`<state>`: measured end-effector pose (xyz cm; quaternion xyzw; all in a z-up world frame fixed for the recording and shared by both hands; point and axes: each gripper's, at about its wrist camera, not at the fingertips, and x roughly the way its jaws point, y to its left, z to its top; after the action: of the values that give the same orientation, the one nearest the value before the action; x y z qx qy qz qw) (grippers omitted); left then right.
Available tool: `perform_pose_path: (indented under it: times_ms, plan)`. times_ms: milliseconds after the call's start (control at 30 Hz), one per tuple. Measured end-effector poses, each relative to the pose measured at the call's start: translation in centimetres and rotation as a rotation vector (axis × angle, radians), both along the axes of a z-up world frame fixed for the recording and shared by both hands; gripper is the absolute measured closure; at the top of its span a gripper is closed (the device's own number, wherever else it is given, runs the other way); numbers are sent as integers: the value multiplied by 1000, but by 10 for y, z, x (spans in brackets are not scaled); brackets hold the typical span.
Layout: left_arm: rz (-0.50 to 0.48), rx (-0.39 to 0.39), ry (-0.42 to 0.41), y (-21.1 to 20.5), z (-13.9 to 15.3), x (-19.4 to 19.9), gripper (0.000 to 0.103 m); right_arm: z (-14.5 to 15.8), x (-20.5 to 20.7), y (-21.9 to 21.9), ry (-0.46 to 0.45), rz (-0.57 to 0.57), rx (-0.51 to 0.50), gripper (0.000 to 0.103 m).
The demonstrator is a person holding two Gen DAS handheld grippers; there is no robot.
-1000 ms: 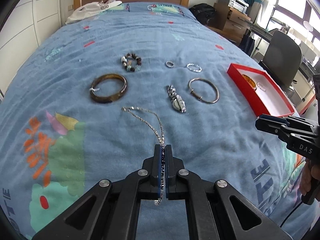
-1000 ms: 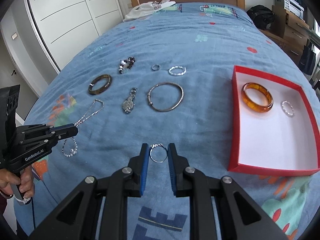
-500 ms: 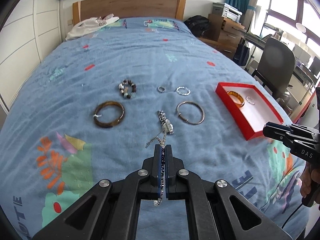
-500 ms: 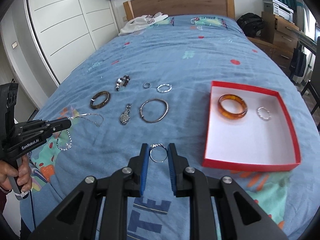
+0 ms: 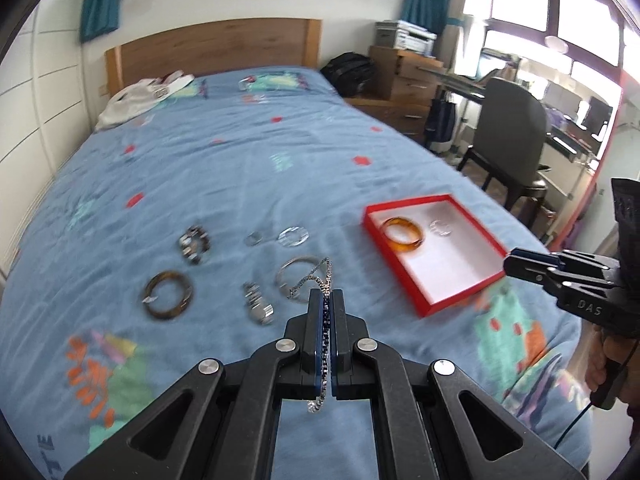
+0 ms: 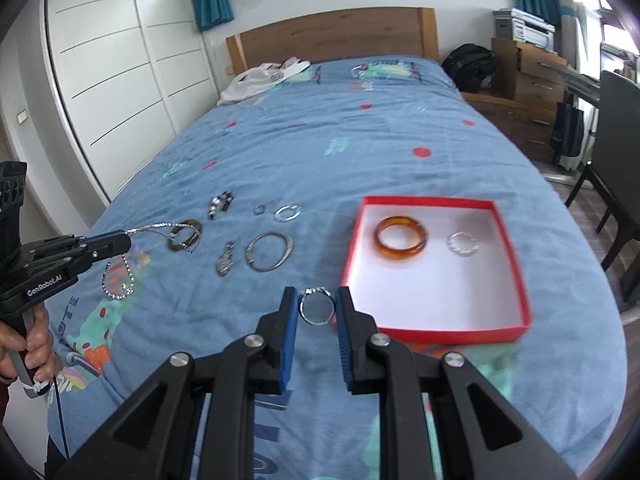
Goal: Organize jewelry
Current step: 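Lift both items and carry them over the red box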
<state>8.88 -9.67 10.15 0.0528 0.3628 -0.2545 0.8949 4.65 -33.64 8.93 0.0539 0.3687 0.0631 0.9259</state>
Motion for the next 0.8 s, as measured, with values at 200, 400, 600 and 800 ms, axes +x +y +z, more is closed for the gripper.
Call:
perform_pose_path:
  times_ms: [200,400,600,800]
  plan:
    - [-82,-23,-7,-56,9,12,100,9,5,-41,-7,-47,-22,85]
    - [-150,-38,-5,-109,11,30,100,13,18,-85,-3,-88,-42,85]
    - [-192,-47,13,-159,1,52,101,4,36,-122,14,-107,-54,85]
    - [-215,-27,58,-197,-25,68,100,-18,55,-146,42,-118,-48,85]
